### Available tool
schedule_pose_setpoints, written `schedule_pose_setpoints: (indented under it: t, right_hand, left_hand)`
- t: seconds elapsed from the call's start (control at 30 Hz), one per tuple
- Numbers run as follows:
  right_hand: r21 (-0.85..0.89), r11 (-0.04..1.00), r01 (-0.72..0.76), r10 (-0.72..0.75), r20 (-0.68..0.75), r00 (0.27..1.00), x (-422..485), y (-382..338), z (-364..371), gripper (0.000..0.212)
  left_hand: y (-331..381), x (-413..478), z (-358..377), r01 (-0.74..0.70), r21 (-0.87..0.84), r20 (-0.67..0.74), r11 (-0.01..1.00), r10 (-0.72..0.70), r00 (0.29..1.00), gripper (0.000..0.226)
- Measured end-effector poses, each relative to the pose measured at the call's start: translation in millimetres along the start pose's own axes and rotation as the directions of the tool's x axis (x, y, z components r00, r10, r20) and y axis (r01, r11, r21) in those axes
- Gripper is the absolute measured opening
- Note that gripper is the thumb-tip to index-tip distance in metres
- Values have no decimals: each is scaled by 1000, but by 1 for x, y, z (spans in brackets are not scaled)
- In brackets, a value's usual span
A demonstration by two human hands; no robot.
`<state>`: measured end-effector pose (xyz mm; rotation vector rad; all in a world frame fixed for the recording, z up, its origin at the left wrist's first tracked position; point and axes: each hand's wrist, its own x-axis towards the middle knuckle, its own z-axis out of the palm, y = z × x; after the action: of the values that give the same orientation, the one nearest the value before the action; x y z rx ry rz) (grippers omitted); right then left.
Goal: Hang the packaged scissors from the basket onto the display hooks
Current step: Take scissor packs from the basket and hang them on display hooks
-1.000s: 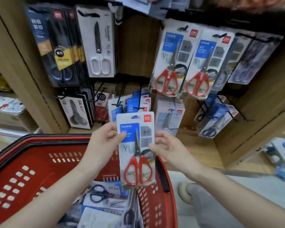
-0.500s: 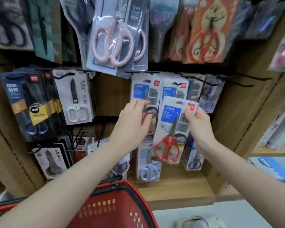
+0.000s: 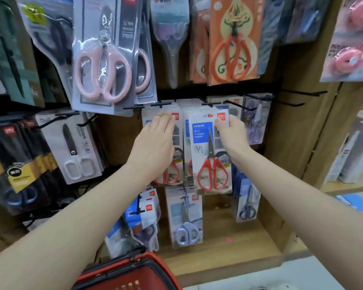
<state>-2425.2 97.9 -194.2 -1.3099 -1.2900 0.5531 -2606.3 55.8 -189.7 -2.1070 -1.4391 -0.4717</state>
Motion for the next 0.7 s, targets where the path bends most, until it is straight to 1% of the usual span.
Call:
schedule_pose_setpoints:
  t: [0.1, 0.17, 0.27, 0.33, 0.43, 0.53, 0.63, 0.7]
  right_hand:
    - [-14, 1000, 1, -2, -13, 1000, 5, 2, 5, 16]
    - [-28, 999, 17, -17, -10, 1000, 8, 0, 7, 16]
    - [-30, 1000, 2, -2, -14, 1000, 15, 3, 6, 18]
    - [-39, 999, -18, 18, -9, 1000, 21, 6, 6, 21]
    - [-72, 997, -43, 41, -29, 999, 30, 8, 6, 26]
    - [-118, 991, -64, 58, -52, 997, 32, 9, 6, 36]
    - [-194, 981, -25, 5, -105, 994, 22, 9, 5, 42]
    - [-339, 939, 49, -98, -127, 987, 6, 12, 4, 42]
  left_hand:
    - [1, -2, 4, 13, 48, 31, 999, -14, 999, 64]
    - [0, -5, 7, 19, 56, 15, 998, -19, 1000, 65]
    - [-4, -9, 8, 45, 3, -18, 999, -45, 999, 62]
    - [-6, -12, 5, 56, -33, -19, 998, -57, 998, 61]
    - [-9, -14, 2, 41, -14, -16, 999, -41, 999, 61]
    - [-12, -15, 4, 34, -32, -38, 999, -35, 999, 58]
    - [-14, -24, 7, 3, -40, -104, 999, -8, 995, 49]
    - [-17, -38, 8, -14, -30, -124, 999, 10, 992, 36]
